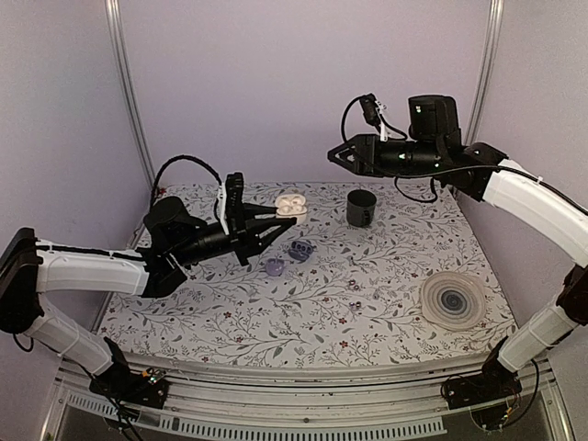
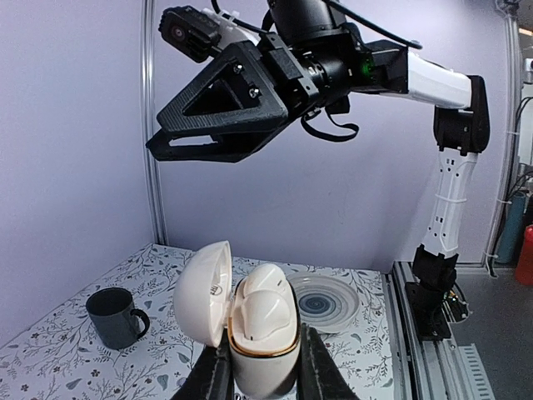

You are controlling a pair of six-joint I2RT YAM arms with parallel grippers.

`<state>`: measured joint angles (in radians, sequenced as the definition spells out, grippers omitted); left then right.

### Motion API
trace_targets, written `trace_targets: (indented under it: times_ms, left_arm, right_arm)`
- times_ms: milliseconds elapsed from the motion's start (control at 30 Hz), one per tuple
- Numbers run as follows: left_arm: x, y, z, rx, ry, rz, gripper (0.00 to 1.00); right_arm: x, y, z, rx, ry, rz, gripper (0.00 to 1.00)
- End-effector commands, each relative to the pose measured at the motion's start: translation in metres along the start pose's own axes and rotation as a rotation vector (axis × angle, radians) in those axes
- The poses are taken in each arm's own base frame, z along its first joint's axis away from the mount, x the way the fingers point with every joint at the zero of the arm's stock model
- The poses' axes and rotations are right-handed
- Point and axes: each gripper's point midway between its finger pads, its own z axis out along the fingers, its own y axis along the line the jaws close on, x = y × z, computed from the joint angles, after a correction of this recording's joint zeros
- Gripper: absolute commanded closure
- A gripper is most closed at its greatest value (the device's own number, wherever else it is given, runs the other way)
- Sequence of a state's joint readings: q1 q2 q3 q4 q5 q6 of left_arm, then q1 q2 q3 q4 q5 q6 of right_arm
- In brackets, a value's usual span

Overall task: Insert the wireless bluetooth earbuds into the charging case
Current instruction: Close the charging case with the earbuds.

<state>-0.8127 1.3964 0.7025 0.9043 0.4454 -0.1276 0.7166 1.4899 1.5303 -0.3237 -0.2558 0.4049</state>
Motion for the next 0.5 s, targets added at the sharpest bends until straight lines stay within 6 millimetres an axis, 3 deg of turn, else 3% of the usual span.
trace_targets:
  times_ms: [0,167,467]
  left_arm:
    - [-0.014,-0.008,0.001,0.052,-0.017,0.044,1.0]
    - [-0.021,-0.021,0.003,0.075,-0.02,0.162,1.0]
    - [-0.024,-0.03,0.008,0.052,-0.003,0.323,1.0]
  right_arm:
    - [0.012,0.018,0.001,-0.192,0.104,0.015,0.6]
    - [0.027,0.032,-0.001,-0.296,0.187,0.074,0.6]
    - [0.043,0.038,0.003,-0.419,0.298,0.19,0.61]
